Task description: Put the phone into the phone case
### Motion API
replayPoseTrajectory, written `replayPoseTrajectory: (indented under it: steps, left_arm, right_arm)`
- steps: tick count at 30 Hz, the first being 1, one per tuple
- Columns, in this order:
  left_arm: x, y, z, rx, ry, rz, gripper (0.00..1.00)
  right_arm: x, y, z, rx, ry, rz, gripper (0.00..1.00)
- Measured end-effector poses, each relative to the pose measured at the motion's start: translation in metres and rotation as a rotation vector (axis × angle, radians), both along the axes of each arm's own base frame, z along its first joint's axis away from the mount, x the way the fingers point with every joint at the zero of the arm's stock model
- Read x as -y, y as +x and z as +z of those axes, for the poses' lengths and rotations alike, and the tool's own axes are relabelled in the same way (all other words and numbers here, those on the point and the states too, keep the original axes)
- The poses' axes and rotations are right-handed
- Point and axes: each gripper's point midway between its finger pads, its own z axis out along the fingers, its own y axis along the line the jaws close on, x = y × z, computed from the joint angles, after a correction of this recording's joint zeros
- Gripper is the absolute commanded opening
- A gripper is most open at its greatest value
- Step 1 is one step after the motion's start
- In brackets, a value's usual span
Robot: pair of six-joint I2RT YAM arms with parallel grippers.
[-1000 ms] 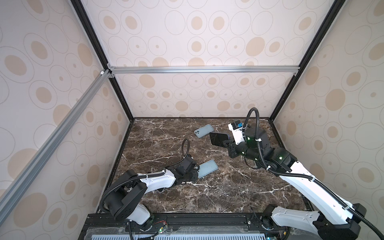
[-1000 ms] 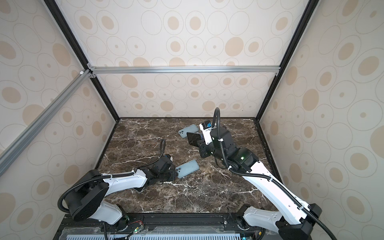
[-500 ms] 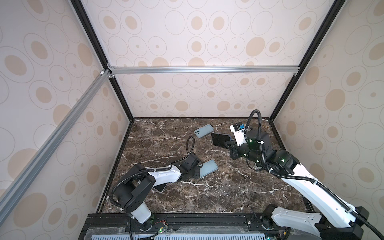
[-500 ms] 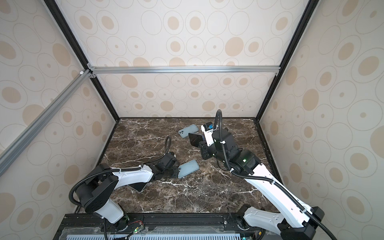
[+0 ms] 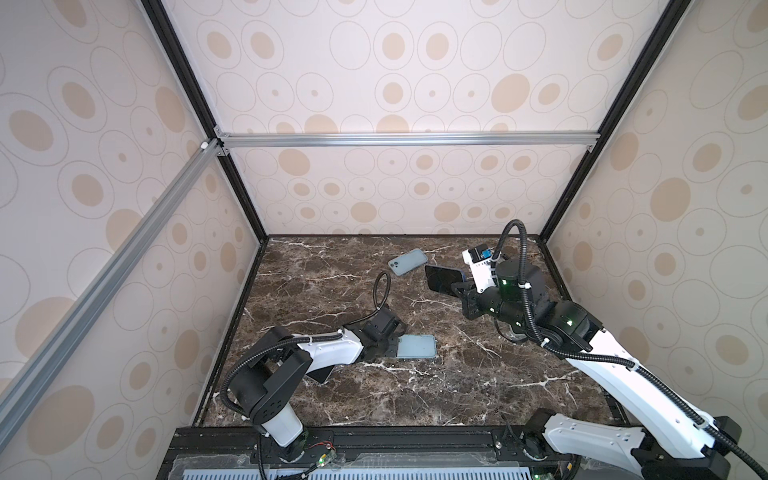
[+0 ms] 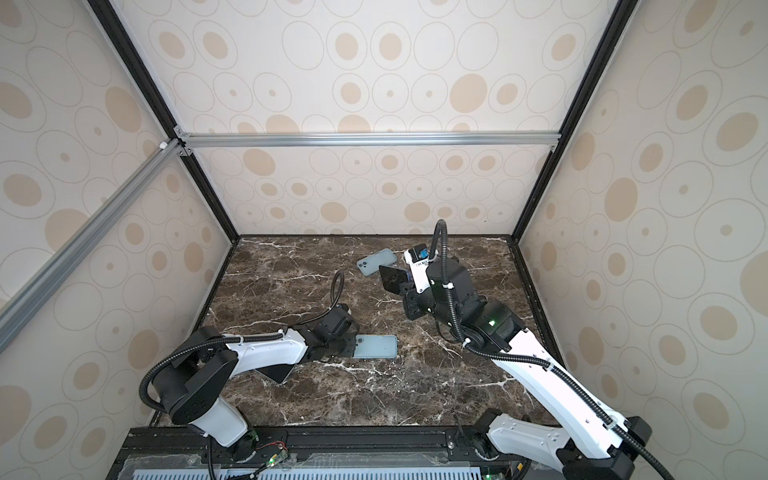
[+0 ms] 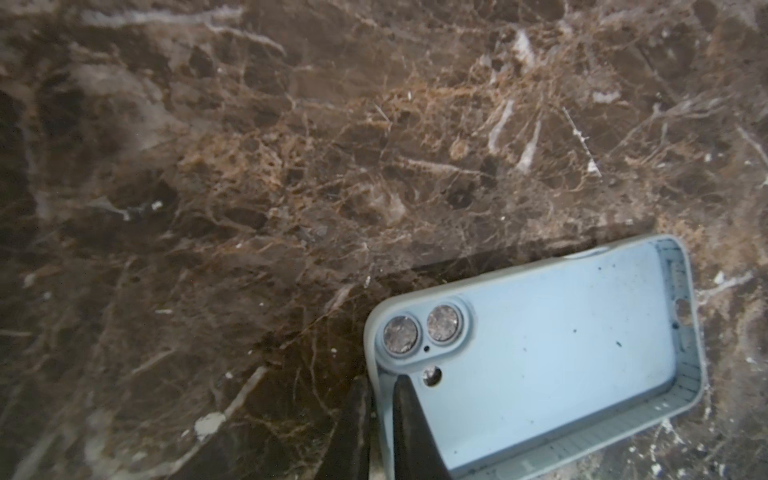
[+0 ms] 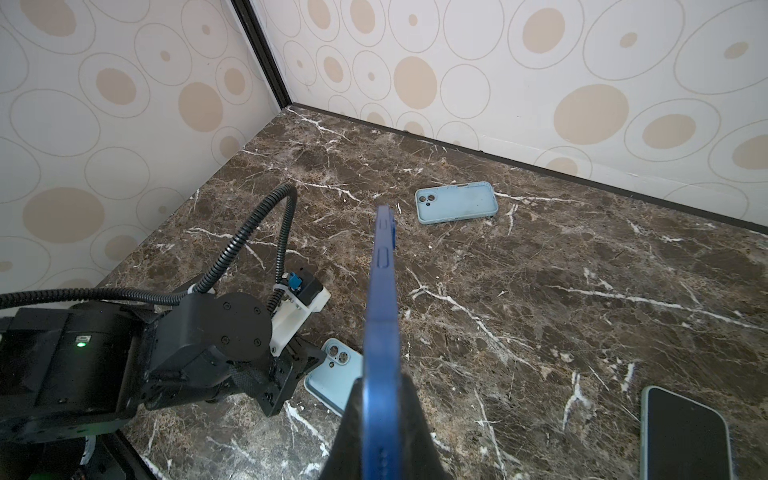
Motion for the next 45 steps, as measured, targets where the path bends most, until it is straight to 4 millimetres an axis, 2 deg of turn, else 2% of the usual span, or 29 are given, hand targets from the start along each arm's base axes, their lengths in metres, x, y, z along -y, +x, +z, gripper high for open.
replayPoseTrajectory:
  steps: [7, 10, 12, 15, 20, 23, 25, 31, 38, 45]
  left_arm:
    - [0.000, 0.002, 0.001, 0.006, 0.000, 0.002, 0.13]
    - [0.000, 0.003, 0.004, 0.014, 0.000, 0.005, 0.29]
    - [0.001, 0.004, 0.010, 0.027, -0.013, 0.011, 0.35]
    - [0.003, 0.008, 0.032, 0.076, -0.054, 0.017, 0.37]
    - [0.003, 0.017, 0.090, 0.207, -0.156, 0.032, 0.37]
    - [-0.001, 0.018, 0.112, 0.256, -0.193, 0.034, 0.37]
    - [-0.006, 0.017, 0.120, 0.276, -0.205, 0.036, 0.37]
    - [-0.024, 0.008, 0.120, 0.283, -0.209, 0.044, 0.37]
    - [-0.034, -0.001, 0.113, 0.263, -0.214, 0.042, 0.37]
    - [-0.038, -0.004, 0.109, 0.245, -0.222, 0.042, 0.36]
  right_arm:
    - [0.002, -0.001, -0.003, -0.010, -0.010, -0.003, 0.00]
    - [0.002, -0.002, -0.005, -0.019, -0.013, -0.006, 0.00]
    - [0.003, -0.003, -0.007, -0.030, -0.011, -0.010, 0.00]
    - [0.004, -0.004, -0.010, -0.055, -0.003, -0.022, 0.00]
    - [0.004, -0.009, -0.021, -0.126, 0.046, -0.050, 0.00]
    - [0.002, -0.015, -0.035, -0.191, 0.083, -0.066, 0.00]
    - [0.001, -0.018, -0.046, -0.240, 0.106, -0.076, 0.00]
    - [-0.006, -0.027, -0.083, -0.393, 0.169, -0.112, 0.00]
    - [-0.019, -0.028, -0.118, -0.524, 0.217, -0.140, 0.00]
    - [-0.038, -0.023, -0.138, -0.612, 0.249, -0.135, 0.00]
